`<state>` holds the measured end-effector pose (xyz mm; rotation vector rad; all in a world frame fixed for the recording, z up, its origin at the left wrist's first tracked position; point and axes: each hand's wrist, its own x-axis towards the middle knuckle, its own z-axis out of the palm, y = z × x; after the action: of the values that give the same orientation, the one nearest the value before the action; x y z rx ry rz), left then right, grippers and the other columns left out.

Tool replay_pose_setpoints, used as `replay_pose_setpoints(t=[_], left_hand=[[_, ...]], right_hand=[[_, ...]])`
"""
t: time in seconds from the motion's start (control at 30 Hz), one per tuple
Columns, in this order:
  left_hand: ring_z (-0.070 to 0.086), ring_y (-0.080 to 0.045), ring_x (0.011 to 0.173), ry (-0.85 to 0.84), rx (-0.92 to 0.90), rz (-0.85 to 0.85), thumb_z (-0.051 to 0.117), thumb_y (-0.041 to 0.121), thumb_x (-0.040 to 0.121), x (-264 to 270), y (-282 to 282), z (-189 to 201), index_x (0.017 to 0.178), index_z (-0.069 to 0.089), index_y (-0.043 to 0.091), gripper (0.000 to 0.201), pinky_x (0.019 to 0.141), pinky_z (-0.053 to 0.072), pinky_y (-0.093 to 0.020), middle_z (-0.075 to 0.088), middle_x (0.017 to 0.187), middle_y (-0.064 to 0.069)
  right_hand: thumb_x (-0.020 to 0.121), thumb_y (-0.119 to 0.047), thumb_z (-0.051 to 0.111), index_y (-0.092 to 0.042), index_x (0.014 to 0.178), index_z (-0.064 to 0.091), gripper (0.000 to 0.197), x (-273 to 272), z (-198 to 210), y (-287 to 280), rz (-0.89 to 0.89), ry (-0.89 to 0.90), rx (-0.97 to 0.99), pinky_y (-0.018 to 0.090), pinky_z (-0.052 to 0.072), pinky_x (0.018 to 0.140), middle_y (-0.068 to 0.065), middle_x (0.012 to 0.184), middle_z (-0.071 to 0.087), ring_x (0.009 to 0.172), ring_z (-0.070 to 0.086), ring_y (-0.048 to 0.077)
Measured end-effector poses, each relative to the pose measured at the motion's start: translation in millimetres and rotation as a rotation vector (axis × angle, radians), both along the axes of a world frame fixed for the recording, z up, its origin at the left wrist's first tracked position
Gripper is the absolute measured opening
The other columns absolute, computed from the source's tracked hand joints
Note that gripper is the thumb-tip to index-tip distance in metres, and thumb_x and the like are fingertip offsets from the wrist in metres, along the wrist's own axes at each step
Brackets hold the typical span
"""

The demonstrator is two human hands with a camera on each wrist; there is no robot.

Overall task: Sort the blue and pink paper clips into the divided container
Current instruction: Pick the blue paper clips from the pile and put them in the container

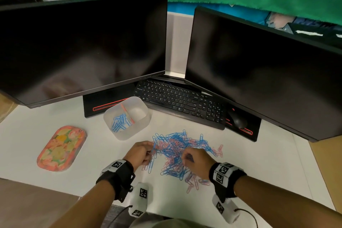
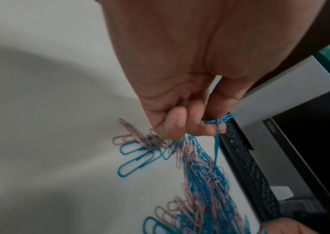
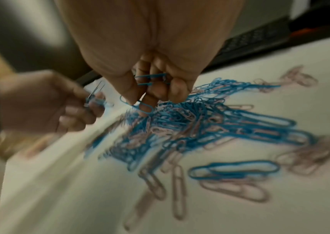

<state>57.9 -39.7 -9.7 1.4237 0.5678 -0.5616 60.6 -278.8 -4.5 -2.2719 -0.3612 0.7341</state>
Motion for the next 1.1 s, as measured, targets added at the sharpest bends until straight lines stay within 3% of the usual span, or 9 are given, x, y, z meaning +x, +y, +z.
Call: replay_pose_setpoints(t=[0.13,0.23,0.37,0.5,0.57,0.7,0.8,0.9,1.1], left_hand=[[0.032,-0.013,0.044,0.001,-0.122,0.092,0.036,0.000,0.094,-0.4,-5.9,4.8,0.088,0.057,0.003,0.023,0.041,0.024,-0.019,0.056,0.067,-0.008],[0.035,-0.013,0.043,-0.032,-0.137,0.126,0.038,0.005,0.097,-0.1,-6.1,8.6,0.089,0.057,0.005,0.020,0.038,0.027,-0.019,0.058,0.067,-0.008],[0.036,-0.014,0.046,-0.117,-0.118,0.127,0.040,0.002,0.097,-1.4,-3.3,19.7,0.088,0.059,0.004,0.021,0.041,0.029,-0.020,0.056,0.064,-0.006],[0.036,-0.011,0.048,-0.158,-0.173,0.168,0.038,-0.006,0.095,-3.4,7.0,29.8,0.098,0.058,0.004,0.022,0.044,0.028,-0.021,0.056,0.071,-0.009],[0.035,-0.011,0.048,-0.173,-0.187,0.182,0.037,-0.008,0.093,-4.3,14.0,33.8,0.109,0.056,0.007,0.028,0.045,0.028,-0.021,0.055,0.071,-0.009],[0.036,-0.012,0.051,-0.234,-0.208,0.201,0.039,-0.009,0.093,-5.3,27.5,44.9,0.120,0.054,0.012,0.037,0.049,0.027,-0.023,0.054,0.073,-0.009],[0.040,-0.013,0.051,-0.246,-0.190,0.269,0.040,-0.007,0.094,-2.1,39.2,52.5,0.117,0.056,0.012,0.034,0.047,0.031,-0.023,0.054,0.073,-0.009],[0.046,-0.014,0.049,-0.230,-0.104,0.378,0.040,-0.007,0.092,4.2,53.4,56.3,0.107,0.061,0.001,0.027,0.044,0.036,-0.023,0.054,0.073,-0.009],[0.055,-0.012,0.045,-0.166,0.076,0.470,0.042,-0.007,0.091,24.3,81.6,61.0,0.102,0.063,-0.002,0.024,0.043,0.044,-0.022,0.061,0.074,-0.015]], right_hand=[[0.094,-0.010,0.050,-0.020,0.105,0.060,0.018,11.3,11.3,5.9,-0.166,0.206,0.100,0.018,0.048,0.077,0.001,0.105,0.066,0.090,0.062,0.010],[0.095,-0.003,0.047,-0.011,0.119,0.058,0.027,18.2,18.9,14.4,-0.298,0.431,0.292,0.017,0.042,0.059,0.004,0.090,0.063,0.066,0.054,0.007],[0.093,0.005,0.042,-0.007,0.106,0.065,0.029,24.2,24.5,29.4,-0.445,0.602,0.510,0.027,0.041,0.052,0.009,0.072,0.059,0.061,0.055,0.019],[0.087,0.006,0.038,0.002,0.100,0.060,0.026,31.4,32.5,50.9,-0.488,0.707,0.577,0.028,0.041,0.049,0.011,0.070,0.054,0.057,0.053,0.022],[0.088,0.000,0.040,-0.001,0.093,0.060,0.020,35.6,35.8,64.8,-0.487,0.736,0.578,0.027,0.039,0.049,0.010,0.071,0.054,0.056,0.052,0.019],[0.089,-0.011,0.053,-0.002,0.096,0.061,0.014,47.2,46.8,97.5,-0.504,0.761,0.594,0.028,0.039,0.050,0.009,0.070,0.056,0.055,0.053,0.020],[0.087,-0.011,0.058,-0.002,0.096,0.061,0.013,58.7,61.9,125.3,-0.469,0.720,0.594,0.028,0.040,0.050,0.009,0.070,0.056,0.055,0.054,0.020],[0.087,-0.009,0.059,-0.001,0.095,0.060,0.012,72.9,75.5,153.2,-0.434,0.656,0.561,0.026,0.042,0.049,0.010,0.070,0.056,0.056,0.054,0.020],[0.090,-0.002,0.050,0.000,0.084,0.057,0.009,96.7,85.2,200.3,-0.410,0.594,0.432,0.025,0.043,0.048,0.012,0.066,0.052,0.054,0.050,0.022]])
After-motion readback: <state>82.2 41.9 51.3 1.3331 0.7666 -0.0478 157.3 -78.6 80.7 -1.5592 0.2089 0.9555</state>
